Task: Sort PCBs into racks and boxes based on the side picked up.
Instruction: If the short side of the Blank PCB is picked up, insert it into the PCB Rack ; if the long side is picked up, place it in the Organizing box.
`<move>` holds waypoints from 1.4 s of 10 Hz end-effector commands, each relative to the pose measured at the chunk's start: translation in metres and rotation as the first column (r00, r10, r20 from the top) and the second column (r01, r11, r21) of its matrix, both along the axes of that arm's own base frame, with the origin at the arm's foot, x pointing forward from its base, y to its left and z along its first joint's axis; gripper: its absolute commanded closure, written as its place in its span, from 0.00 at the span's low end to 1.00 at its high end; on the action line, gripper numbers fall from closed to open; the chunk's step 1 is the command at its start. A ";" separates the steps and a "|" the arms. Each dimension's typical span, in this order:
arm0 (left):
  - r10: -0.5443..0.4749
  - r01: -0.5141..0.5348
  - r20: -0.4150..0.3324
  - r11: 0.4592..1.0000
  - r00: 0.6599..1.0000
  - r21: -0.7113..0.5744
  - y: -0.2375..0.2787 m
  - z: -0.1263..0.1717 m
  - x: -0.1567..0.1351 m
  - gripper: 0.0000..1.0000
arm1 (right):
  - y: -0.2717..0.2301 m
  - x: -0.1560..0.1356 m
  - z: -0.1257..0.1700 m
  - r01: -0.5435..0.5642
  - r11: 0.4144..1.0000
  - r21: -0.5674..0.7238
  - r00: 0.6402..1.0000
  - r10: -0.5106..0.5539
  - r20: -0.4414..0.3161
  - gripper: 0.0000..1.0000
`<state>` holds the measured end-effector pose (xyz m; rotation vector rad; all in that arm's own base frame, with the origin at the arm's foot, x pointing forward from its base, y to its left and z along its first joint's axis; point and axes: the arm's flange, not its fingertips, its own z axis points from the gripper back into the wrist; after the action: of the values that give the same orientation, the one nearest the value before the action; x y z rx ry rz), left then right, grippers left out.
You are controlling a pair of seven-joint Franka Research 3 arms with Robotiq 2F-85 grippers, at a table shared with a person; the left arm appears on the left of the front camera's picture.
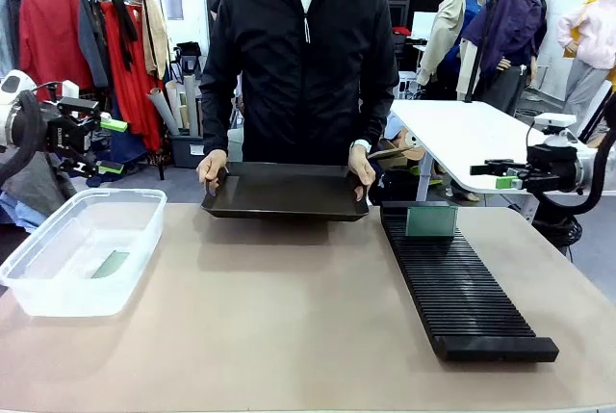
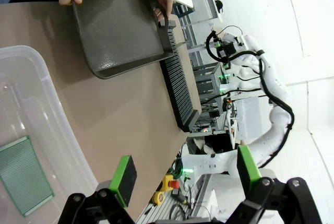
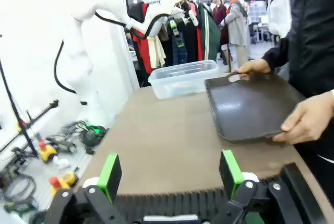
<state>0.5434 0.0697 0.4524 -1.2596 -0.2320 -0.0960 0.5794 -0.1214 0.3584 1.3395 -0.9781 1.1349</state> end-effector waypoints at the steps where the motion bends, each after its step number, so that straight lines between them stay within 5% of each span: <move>1: 0.006 -0.006 -0.003 1.000 1.000 0.006 0.000 0.002 -0.001 0.00 | 0.023 -0.035 0.024 -0.009 1.000 -0.023 0.990 0.006 -0.140 0.00; 3: 0.006 -0.006 -0.003 1.000 1.000 0.006 0.000 0.002 -0.001 0.00 | 0.043 -0.055 0.034 0.020 1.000 0.022 0.942 -0.012 -0.337 0.00; 6: 0.006 -0.006 -0.003 1.000 1.000 0.006 0.000 0.002 -0.001 0.00 | 0.055 -0.084 0.054 0.106 0.994 0.012 0.786 -0.076 -0.613 0.00; 9: 0.006 -0.006 -0.003 1.000 1.000 0.006 0.000 0.002 -0.001 0.00 | 0.063 -0.103 0.065 0.147 0.979 -0.140 0.629 -0.201 -0.751 0.00; 12: 0.006 -0.006 -0.003 1.000 1.000 0.006 0.000 0.002 -0.001 0.00 | 0.069 -0.114 0.069 0.144 0.972 -0.186 0.535 -0.234 -0.812 0.00; 14: 0.006 -0.006 -0.003 1.000 1.000 0.006 0.000 0.002 -0.001 0.00 | 0.070 -0.116 0.075 0.139 0.976 -0.168 0.537 -0.217 -0.816 0.00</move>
<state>0.5435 0.0697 0.4524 -1.2596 -0.2321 -0.0959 0.4684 -0.0547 0.4256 1.4217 -0.3317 0.2717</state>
